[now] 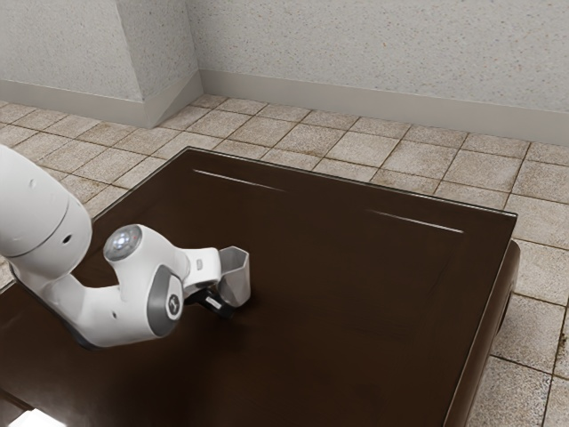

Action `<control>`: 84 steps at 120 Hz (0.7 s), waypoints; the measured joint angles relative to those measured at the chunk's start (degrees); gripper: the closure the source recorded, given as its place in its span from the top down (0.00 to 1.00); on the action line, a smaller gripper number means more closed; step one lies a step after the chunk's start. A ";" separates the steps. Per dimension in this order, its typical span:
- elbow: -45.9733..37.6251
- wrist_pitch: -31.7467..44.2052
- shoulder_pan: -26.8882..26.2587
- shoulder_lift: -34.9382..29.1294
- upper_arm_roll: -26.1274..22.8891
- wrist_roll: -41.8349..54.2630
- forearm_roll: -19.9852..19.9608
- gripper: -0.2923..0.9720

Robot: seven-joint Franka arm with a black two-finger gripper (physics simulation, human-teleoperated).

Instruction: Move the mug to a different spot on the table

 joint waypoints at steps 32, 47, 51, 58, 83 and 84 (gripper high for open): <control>-2.17 -12.57 -0.10 -7.91 1.20 -0.59 -2.28 0.71; -2.20 -26.90 0.42 -13.57 2.37 -2.62 2.05 0.74; -2.13 -30.66 0.54 -16.09 2.43 -3.80 5.21 0.74; -2.06 -36.72 0.60 -20.45 2.48 -6.11 10.75 0.75; 5.58 -52.34 0.13 -27.71 4.46 -12.92 21.97 0.76; 6.53 -53.01 0.17 -27.63 4.62 -13.16 22.32 0.76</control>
